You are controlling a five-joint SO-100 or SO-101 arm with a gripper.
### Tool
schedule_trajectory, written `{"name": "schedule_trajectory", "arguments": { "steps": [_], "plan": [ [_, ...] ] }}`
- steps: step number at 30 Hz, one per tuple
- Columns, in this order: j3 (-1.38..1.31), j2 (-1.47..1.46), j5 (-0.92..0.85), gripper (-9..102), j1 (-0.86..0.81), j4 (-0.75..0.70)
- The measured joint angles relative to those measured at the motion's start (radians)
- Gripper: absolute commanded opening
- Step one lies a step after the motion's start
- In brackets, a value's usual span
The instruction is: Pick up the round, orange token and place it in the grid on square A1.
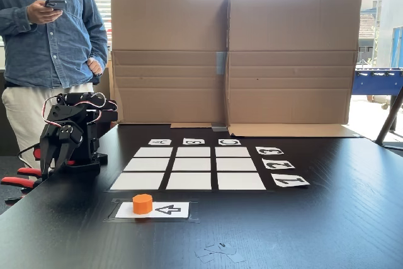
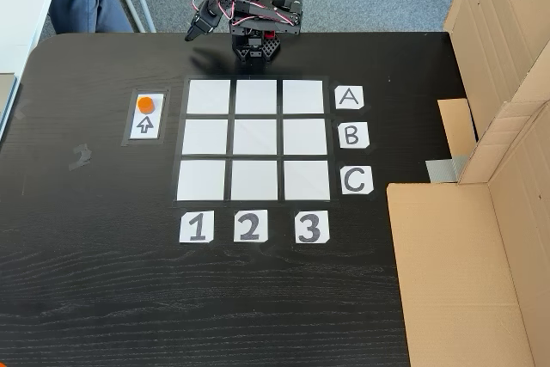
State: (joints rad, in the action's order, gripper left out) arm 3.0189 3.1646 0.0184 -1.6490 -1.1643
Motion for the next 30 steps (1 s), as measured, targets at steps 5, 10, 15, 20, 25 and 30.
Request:
{"name": "schedule_trajectory", "arguments": {
  "steps": [5,10,15,20,25,30],
  "plan": [
    [-0.117,-0.152,-0.009,14,0.025,0.005],
    [-0.296,-0.371,-0.009,15,0.063,-0.005],
    [-0.472,-0.588,-0.009,16,0.098,-0.043],
    [-0.626,-0.747,-0.009,17,0.158,-0.094],
    [-0.808,-0.91,-0.009,18,0.23,-0.207],
    [-0.997,-1.083,0.031,20,0.316,-0.299]
  ]
}}
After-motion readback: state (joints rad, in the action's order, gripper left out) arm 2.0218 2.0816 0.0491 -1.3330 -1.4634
